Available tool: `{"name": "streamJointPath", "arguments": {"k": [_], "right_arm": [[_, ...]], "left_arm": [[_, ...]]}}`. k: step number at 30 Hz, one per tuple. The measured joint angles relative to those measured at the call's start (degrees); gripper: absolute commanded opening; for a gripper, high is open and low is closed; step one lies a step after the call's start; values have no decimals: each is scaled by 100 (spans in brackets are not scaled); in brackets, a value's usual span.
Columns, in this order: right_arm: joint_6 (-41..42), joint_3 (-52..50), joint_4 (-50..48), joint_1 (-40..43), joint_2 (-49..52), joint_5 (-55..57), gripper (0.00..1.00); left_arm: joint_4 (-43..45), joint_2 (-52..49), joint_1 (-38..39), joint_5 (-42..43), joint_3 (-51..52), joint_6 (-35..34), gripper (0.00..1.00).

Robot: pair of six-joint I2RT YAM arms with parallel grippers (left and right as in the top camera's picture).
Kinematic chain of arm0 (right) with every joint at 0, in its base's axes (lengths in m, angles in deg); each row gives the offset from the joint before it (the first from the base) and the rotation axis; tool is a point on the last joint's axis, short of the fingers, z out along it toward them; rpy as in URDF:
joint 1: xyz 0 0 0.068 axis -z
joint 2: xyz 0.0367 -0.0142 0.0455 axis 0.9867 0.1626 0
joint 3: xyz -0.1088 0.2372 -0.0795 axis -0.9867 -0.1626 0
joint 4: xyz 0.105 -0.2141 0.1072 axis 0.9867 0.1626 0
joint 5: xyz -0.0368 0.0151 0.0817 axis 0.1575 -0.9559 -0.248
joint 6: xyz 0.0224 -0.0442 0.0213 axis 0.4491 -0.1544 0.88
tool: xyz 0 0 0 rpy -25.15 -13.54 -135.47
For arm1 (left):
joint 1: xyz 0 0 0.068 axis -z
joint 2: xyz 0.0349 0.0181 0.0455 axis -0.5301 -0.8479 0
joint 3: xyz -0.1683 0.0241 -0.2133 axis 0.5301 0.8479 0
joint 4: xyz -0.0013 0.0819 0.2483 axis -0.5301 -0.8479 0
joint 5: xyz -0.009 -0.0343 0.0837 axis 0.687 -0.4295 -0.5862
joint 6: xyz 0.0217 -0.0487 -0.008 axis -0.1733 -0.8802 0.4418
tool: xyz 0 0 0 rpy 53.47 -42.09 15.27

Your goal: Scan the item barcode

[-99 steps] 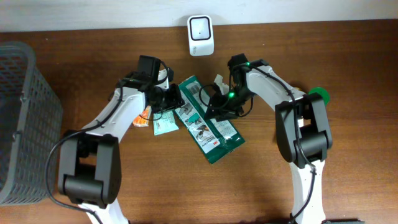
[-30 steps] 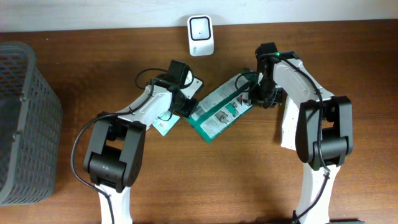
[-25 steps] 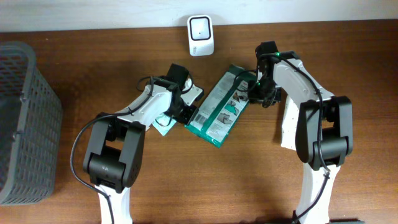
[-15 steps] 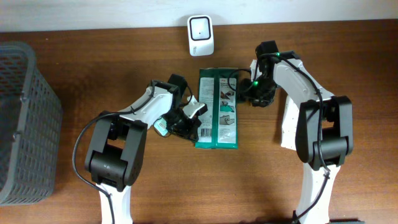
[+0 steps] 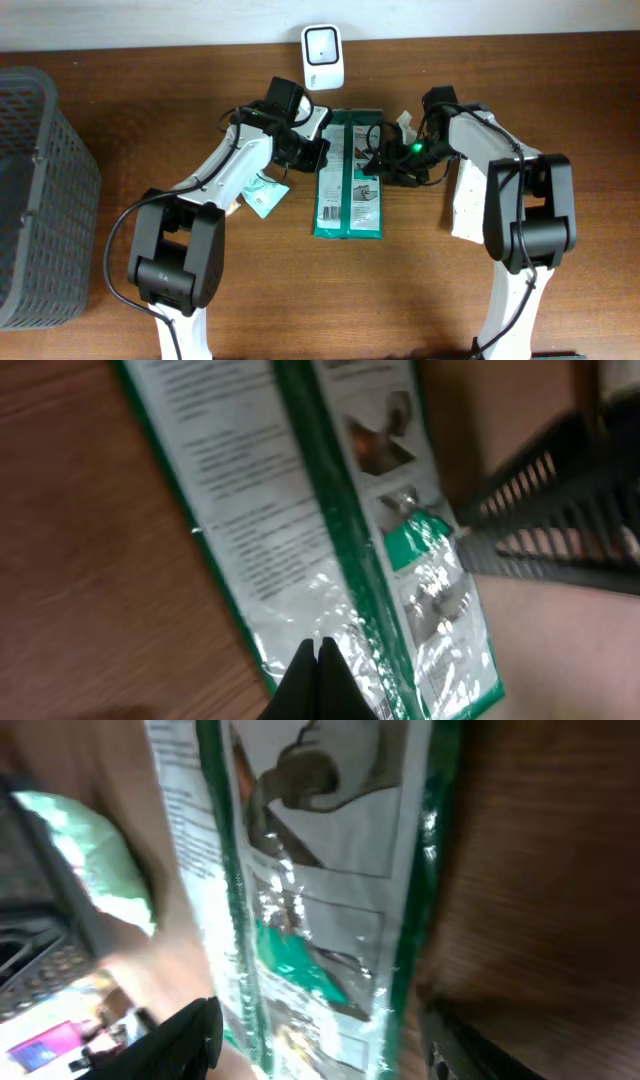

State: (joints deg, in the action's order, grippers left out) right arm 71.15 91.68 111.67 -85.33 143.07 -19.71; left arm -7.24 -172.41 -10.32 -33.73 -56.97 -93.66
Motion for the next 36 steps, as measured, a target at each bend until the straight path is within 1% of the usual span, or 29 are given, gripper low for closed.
{"name": "streamJointPath", "arguments": {"k": [2,6,10,13,14,19,23,24,25,26,28,30,31,32,36], "right_arm": [[168,-168,-262,-11,-28,-214,64],[452,-286,-450,-146,-39,-402,63],[629,-299,-492,-227,-39,-424,63],[811,-308,-562,-229,-39,-437,63],[922,-317,-634,-243,-39,-442,59],[1285,-348,-1150,-492,-39,-348,56],[1491,-374,-1545,-645,-39,-278,50],[1482,-378,-1600,-645,-39,-280,48],[1475,-387,-1626,-645,-39,-278,45],[1451,-407,-1685,-645,-37,-271,38],[1427,-417,-1753,-645,-37,-212,32],[1410,-442,-1832,-645,-35,-153,32],[1410,-448,-1919,-651,-35,-133,37],[1408,-448,-1980,-662,-35,-122,39],[1390,-455,-2267,-885,-35,-42,39]], "left_arm": [[22,0,28,-238,0,-273,0],[59,-11,48,-577,0,-743,0],[341,-426,48,-413,2,-999,0],[367,-702,48,-225,7,-1102,0],[382,-734,48,-175,7,-1147,0],[345,-743,46,-79,7,-1248,0],[341,-822,-52,299,4,-1333,0],[348,-868,-133,529,4,-1333,0],[345,-892,-181,643,4,-1335,0],[345,-922,-240,789,4,-1342,0],[352,-940,-260,861,4,-1353,0],[356,-944,-260,881,4,-1353,0],[358,-944,-260,887,4,-1353,0],[356,-944,-260,894,4,-1353,0],[356,-944,-260,898,4,-1353,0]]}}
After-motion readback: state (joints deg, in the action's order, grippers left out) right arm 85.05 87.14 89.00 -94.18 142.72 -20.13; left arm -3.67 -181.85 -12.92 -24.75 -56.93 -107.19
